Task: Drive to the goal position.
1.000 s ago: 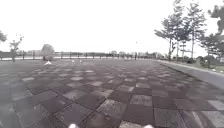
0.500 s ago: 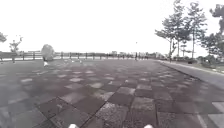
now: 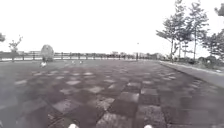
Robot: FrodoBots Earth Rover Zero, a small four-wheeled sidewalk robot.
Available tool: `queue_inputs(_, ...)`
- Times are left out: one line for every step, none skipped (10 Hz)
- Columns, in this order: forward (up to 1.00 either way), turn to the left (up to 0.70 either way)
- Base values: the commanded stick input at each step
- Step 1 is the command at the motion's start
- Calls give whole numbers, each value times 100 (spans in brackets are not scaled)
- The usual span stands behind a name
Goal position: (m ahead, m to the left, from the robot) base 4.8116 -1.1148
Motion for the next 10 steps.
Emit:
queue_inputs(85,-34)
queue_inputs(85,-34)
queue_inputs(85,-34)
queue_inputs(85,-11)
queue_inputs(85,0)
queue_inputs(85,0)
queue_inputs(85,0)
queue_inputs(85,0)
queue_inputs(85,0)
queue_inputs(85,0)
